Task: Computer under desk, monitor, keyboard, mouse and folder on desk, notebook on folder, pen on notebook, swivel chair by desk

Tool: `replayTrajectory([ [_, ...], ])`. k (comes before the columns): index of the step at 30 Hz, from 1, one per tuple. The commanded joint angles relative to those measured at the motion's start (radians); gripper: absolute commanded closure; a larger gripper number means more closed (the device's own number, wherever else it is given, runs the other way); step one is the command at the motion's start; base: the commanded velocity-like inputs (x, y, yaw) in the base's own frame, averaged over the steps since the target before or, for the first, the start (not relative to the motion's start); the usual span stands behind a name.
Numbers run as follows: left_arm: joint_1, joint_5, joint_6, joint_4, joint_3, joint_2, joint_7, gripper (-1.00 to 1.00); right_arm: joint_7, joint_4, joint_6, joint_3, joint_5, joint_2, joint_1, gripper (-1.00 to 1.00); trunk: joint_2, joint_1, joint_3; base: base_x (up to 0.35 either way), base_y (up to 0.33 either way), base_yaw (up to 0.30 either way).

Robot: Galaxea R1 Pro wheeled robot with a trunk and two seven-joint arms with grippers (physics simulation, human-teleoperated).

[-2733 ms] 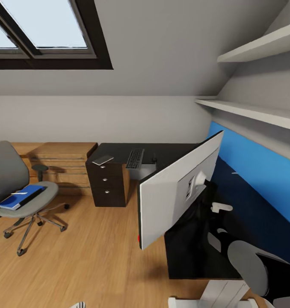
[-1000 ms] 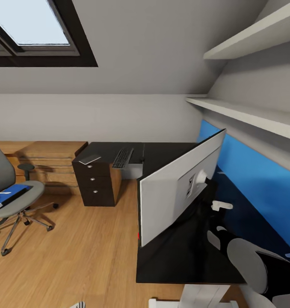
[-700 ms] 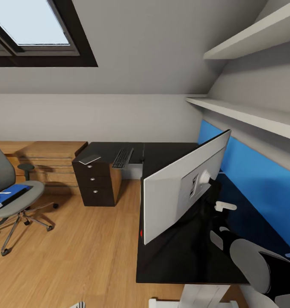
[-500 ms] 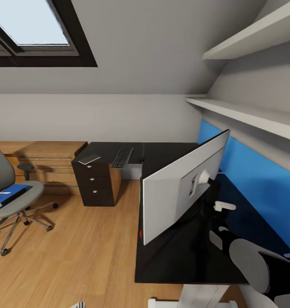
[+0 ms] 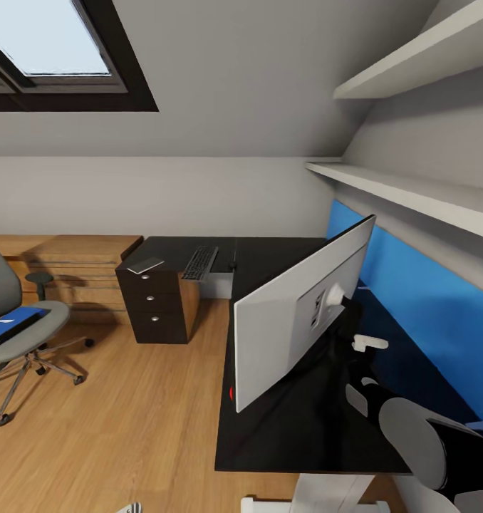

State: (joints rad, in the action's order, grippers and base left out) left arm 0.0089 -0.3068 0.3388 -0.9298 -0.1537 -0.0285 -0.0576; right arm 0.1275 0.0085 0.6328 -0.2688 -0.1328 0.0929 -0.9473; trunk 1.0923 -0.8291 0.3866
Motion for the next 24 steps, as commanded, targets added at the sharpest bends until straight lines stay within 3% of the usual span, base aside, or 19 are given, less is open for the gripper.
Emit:
replayTrajectory([
  [1, 0.0, -0.011, 0.006, -0.003, -0.001, -0.001, -0.005, -1.0, 0.032, 0.004, 0.002, 0.002, 0.033, 0.018, 0.01, 1.0, 0.0, 0.0, 0.001, 0.0, -0.002, 0.0],
  [24, 0.0, -0.011, 0.006, -0.003, -0.001, -0.001, -0.005, -1.0, 0.032, 0.004, 0.002, 0.002, 0.033, 0.018, 0.01, 1.0, 0.0, 0.0, 0.001, 0.0, -0.002, 0.0],
])
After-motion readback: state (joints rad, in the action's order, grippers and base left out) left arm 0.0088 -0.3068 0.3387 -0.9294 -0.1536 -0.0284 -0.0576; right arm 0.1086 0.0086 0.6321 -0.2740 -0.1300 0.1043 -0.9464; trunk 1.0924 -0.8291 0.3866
